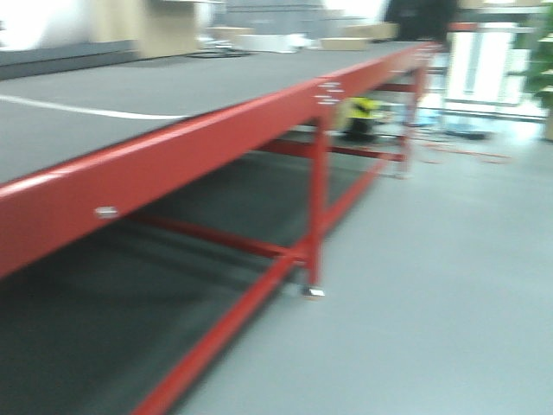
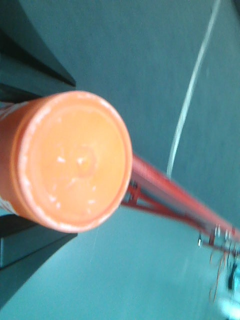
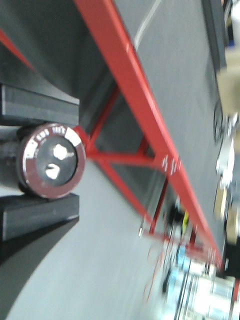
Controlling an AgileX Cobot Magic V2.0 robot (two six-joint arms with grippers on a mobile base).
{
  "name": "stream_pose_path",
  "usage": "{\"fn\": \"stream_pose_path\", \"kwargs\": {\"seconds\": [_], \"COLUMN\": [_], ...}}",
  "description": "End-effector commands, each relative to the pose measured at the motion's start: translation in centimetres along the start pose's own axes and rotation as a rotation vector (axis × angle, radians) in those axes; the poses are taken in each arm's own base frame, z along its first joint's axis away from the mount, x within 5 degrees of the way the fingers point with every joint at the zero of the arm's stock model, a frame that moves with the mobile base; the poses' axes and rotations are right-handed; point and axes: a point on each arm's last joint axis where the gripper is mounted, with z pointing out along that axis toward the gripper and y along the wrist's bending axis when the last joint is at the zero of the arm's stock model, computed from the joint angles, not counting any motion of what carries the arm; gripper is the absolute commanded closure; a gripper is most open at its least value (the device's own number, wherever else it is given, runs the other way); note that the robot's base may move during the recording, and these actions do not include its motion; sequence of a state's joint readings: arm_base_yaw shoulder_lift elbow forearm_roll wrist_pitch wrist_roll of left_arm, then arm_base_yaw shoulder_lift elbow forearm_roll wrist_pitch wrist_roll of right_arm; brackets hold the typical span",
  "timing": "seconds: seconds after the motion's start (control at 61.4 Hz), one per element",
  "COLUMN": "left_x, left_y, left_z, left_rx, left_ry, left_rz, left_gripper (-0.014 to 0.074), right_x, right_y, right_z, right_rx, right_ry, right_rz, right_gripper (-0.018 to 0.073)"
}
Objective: Place cylindrical capacitor in blue bin on shelf
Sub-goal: 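Drive base along the red table toward the blue bin shelf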
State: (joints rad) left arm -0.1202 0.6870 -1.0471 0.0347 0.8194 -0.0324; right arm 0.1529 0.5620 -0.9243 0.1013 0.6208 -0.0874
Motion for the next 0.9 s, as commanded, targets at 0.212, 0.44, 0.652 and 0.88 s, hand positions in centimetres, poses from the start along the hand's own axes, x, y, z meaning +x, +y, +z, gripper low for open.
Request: {"fn": "stream_pose_path", "kwargs": {"seconds": [0.212,0.44,0.652,0.88], "left_x": [-0.24,-0.24,-0.24,-0.24], "left_y": [-0.09,-0.09,-0.09,-0.09], "left_z": [-0.13,-0.13,-0.13,-0.13], "left_rx": [0.009,0.009,0.009,0.009], "left_ry": [-0.028,-0.028,-0.028,-0.028], "left_rz": [0.0,0.0,0.0,0.0], "left_gripper": [0.0707,0.0707,0.0707,0.0707], "right_x": [-0.28,-0.28,-0.28,-0.28], "right_y": [-0.06,-0.06,-0.06,-0.06], "right_z": [-0.13,-0.13,-0.13,-0.13], "right_rx": [0.008,0.008,0.008,0.008], "right_ry": [-0.034,-0.034,-0.034,-0.034], "right_rz": [-0.01,-0.01,-0.01,-0.01], "right_gripper": [0.0649,0.0649,0.0649,0.0649]}}
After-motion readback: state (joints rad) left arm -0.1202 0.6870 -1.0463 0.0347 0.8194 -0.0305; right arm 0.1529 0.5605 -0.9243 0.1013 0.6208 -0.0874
